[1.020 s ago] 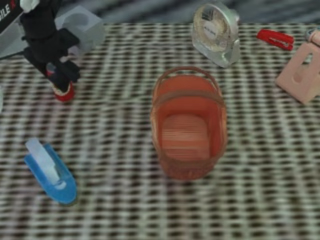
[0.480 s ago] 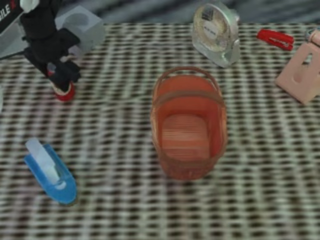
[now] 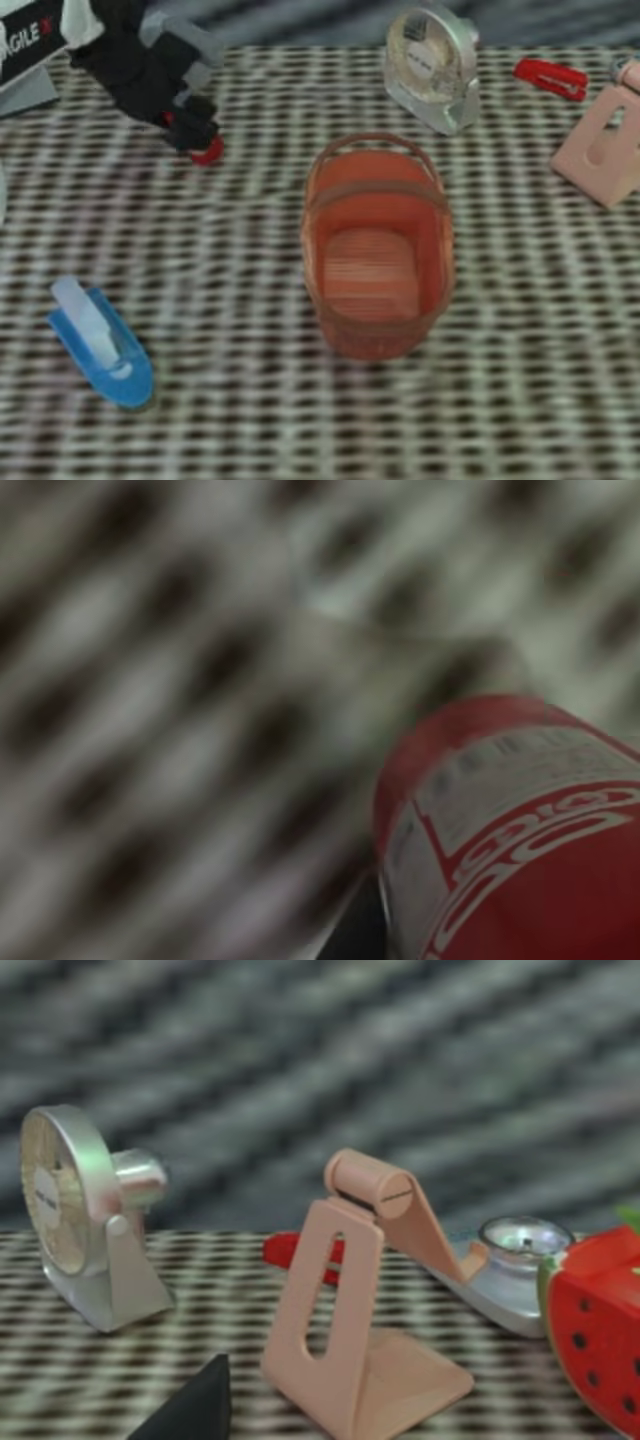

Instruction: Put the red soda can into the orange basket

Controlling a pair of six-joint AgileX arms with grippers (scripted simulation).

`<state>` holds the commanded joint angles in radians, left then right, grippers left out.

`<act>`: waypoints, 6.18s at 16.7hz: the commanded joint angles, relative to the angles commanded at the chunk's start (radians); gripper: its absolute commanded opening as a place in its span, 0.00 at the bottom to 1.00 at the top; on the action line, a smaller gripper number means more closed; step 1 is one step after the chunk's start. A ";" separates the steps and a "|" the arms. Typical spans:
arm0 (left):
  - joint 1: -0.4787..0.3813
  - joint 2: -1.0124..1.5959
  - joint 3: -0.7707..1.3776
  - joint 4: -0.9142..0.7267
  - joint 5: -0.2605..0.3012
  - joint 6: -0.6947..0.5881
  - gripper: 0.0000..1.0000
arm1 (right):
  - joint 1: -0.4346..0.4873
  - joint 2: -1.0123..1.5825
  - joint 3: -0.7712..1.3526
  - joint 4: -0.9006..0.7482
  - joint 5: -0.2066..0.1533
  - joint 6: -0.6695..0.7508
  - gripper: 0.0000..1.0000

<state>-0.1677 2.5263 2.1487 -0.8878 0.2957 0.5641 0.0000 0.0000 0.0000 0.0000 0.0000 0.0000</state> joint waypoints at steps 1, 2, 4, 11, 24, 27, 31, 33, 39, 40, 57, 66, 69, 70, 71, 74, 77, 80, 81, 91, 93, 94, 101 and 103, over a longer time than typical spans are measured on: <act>-0.009 -0.019 -0.041 0.090 0.056 -0.028 0.00 | 0.000 0.000 0.000 0.000 0.000 0.000 1.00; -0.018 -0.041 -0.084 0.183 0.114 -0.058 0.00 | 0.000 0.000 0.000 0.000 0.000 0.000 1.00; -0.037 -0.092 -0.176 0.376 0.235 -0.120 0.00 | 0.000 0.000 0.000 0.000 0.000 0.000 1.00; -0.105 -0.286 -0.520 1.124 0.670 -0.341 0.00 | 0.000 0.000 0.000 0.000 0.000 0.000 1.00; -0.147 -0.432 -0.803 1.590 0.976 -0.517 0.00 | 0.000 0.000 0.000 0.000 0.000 0.000 1.00; -0.145 -0.395 -0.812 1.631 0.979 -0.517 0.00 | 0.000 0.000 0.000 0.000 0.000 0.000 1.00; -0.134 -0.277 -0.850 1.813 0.981 -0.519 0.00 | 0.000 0.000 0.000 0.000 0.000 0.000 1.00; -0.129 -0.223 -0.872 1.885 0.981 -0.521 0.00 | 0.000 0.000 0.000 0.000 0.000 0.000 1.00; -0.127 -0.196 -0.886 1.916 0.980 -0.524 0.08 | 0.000 0.000 0.000 0.000 0.000 0.000 1.00; -0.127 -0.196 -0.886 1.916 0.980 -0.524 0.15 | 0.000 0.000 0.000 0.000 0.000 0.000 1.00; -0.127 -0.196 -0.886 1.916 0.980 -0.524 1.00 | 0.000 0.000 0.000 0.000 0.000 0.000 1.00; -0.096 -0.340 -0.928 1.856 0.896 -0.570 1.00 | 0.057 0.152 0.151 -0.128 -0.006 -0.081 1.00; -0.051 -0.548 -1.002 1.770 0.779 -0.618 1.00 | 0.121 0.367 0.365 -0.288 -0.006 -0.181 1.00; -0.034 -0.639 -1.037 1.733 0.729 -0.634 1.00 | 0.146 0.458 0.456 -0.351 -0.006 -0.220 1.00; -0.016 -0.739 -1.077 1.693 0.676 -0.648 1.00 | 0.172 0.557 0.554 -0.418 -0.005 -0.262 1.00; 0.036 -1.068 -1.215 1.564 0.503 -0.680 1.00 | 0.255 0.884 0.883 -0.638 -0.004 -0.398 1.00; 0.083 -1.412 -1.375 1.429 0.324 -0.692 1.00 | 0.344 1.236 1.239 -0.869 -0.004 -0.540 1.00; 0.121 -1.730 -1.554 1.291 0.150 -0.684 1.00 | 0.430 1.581 1.588 -1.095 -0.005 -0.679 1.00; 0.132 -1.825 -1.614 1.247 0.096 -0.679 1.00 | 0.458 1.691 1.699 -1.165 -0.005 -0.723 1.00; 0.186 -2.495 -2.119 0.906 -0.278 -0.574 1.00 | 0.642 2.373 2.431 -1.615 0.004 -1.019 1.00; 0.188 -2.526 -2.148 0.888 -0.295 -0.564 1.00 | 0.651 2.399 2.464 -1.635 0.005 -1.034 1.00; 0.188 -2.526 -2.149 0.888 -0.296 -0.564 1.00 | 0.651 2.399 2.464 -1.635 0.005 -1.034 1.00; 0.188 -2.526 -2.149 0.888 -0.296 -0.564 1.00 | 0.650 2.389 2.423 -1.605 0.005 -1.035 1.00; 0.188 -2.526 -2.149 0.888 -0.296 -0.564 1.00 | 0.651 2.375 2.371 -1.567 0.005 -1.034 1.00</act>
<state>0.0200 0.0000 0.0000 0.0000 0.0000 0.0000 0.6509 2.3753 2.3712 -1.5668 0.0046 -1.0342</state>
